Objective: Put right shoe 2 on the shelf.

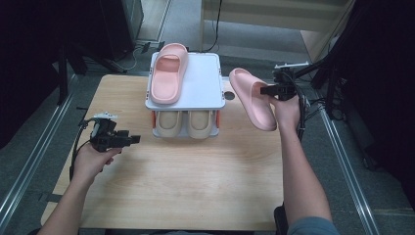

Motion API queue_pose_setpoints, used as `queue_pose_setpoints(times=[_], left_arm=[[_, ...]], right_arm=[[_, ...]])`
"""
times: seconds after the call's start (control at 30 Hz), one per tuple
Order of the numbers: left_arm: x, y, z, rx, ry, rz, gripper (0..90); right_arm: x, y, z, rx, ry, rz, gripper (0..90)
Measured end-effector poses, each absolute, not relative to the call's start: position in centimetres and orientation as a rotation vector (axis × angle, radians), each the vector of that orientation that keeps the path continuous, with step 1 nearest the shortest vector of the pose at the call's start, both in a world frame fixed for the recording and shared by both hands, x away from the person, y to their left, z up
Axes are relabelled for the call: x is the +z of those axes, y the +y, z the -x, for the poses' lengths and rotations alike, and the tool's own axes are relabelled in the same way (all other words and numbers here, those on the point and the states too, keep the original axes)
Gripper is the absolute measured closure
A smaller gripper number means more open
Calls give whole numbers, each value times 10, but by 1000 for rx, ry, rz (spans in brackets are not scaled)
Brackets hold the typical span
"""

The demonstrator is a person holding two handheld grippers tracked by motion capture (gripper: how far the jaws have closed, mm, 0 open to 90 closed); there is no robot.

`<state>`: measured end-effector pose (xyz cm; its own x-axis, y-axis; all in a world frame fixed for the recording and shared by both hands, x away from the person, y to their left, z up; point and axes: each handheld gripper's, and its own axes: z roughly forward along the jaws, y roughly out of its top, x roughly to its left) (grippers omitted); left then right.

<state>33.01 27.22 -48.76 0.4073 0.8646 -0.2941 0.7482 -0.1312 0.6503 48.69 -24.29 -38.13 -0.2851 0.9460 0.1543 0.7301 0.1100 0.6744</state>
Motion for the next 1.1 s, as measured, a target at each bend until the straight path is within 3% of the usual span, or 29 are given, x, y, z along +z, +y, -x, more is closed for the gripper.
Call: queue_pose_setpoints(times=[0.5,1.1], left_arm=[[-485,272,-331,196,1361,-1901,383],[-488,266,-335,185,1324,-1937,391]], right_arm=[[-327,-199,-506,874,2135,-1527,778],[-324,-114,-541,732,2157,-1405,754]])
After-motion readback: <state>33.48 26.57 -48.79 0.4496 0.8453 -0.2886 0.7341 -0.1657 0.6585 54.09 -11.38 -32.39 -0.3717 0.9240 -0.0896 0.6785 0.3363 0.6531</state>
